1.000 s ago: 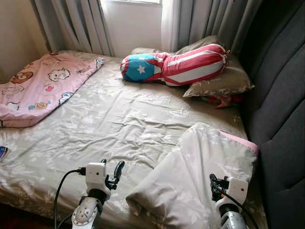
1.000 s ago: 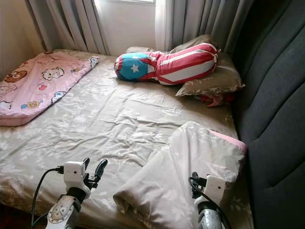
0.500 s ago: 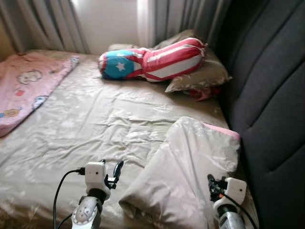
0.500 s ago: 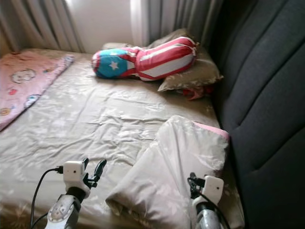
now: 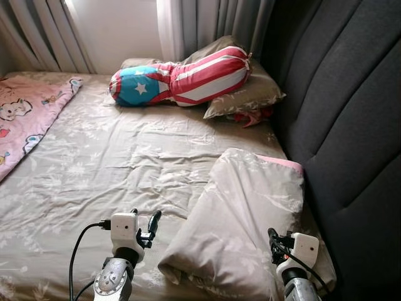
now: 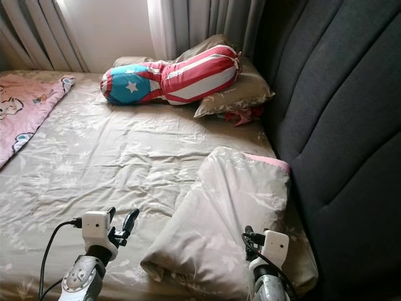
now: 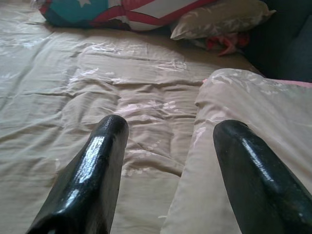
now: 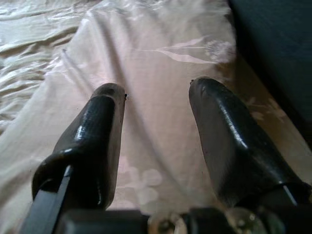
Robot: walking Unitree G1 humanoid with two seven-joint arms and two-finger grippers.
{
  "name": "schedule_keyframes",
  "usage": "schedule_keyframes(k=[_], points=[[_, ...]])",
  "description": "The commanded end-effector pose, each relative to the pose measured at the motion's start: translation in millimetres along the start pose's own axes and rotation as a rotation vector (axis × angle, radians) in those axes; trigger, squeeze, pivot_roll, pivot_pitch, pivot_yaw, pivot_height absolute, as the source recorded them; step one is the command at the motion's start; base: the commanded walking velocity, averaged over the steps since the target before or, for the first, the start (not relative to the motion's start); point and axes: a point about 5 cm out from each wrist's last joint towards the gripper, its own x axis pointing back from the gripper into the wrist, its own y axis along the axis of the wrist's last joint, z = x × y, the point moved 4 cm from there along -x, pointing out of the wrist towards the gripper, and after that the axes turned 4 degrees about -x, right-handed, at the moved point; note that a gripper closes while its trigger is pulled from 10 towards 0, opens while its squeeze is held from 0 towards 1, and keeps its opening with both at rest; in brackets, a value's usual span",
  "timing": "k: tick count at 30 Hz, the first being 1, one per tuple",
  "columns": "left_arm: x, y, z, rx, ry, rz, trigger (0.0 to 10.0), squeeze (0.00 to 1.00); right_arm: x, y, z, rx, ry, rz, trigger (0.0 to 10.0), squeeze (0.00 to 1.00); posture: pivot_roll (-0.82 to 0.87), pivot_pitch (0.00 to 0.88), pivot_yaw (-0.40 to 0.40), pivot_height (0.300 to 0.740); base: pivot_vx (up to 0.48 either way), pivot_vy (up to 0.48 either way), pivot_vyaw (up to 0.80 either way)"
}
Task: Clean up the room
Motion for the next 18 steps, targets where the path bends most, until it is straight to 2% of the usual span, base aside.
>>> schedule_keyframes(k=[1,4,7,10,18], points=[[-1.7,0.8,-2.9,0.001,-0.012,-0.003,10.0,0.00,-1.5,1.8,-5.9,0.004,-0.032,-0.001,10.0,0.00,-0.02,0.014,-0.042,0.700,0.000,0.000,0.00],[-1.9,0.7,-2.5,-0.001,-0.009,-0.002,10.0,0.00,-2.2,-2.0,-14.8,0.024,-0.086,0.036,10.0,0.00,-0.02,0.013,-0.039,0.700,0.000,0.000,0.00],[-1.9,0.0,-2.8,-0.003,-0.012,0.002,10.0,0.00,-1.4,-1.7,-21.9,0.007,-0.117,0.033,10.0,0.00,-0.02,0.005,-0.038,0.680,0.000,0.000,0.00],[-1.2,-1.8,-3.3,-0.004,-0.015,0.007,10.0,0.00,-0.9,5.0,-21.6,0.025,-0.104,-0.016,10.0,0.00,-0.02,0.000,-0.038,0.665,0.000,0.000,0.00],[-0.1,-4.5,-4.7,-0.007,-0.022,0.016,10.0,0.00,-7.2,7.4,-12.4,0.015,-0.078,-0.011,10.0,0.00,-0.02,0.000,-0.031,0.665,0.000,0.000,0.00]])
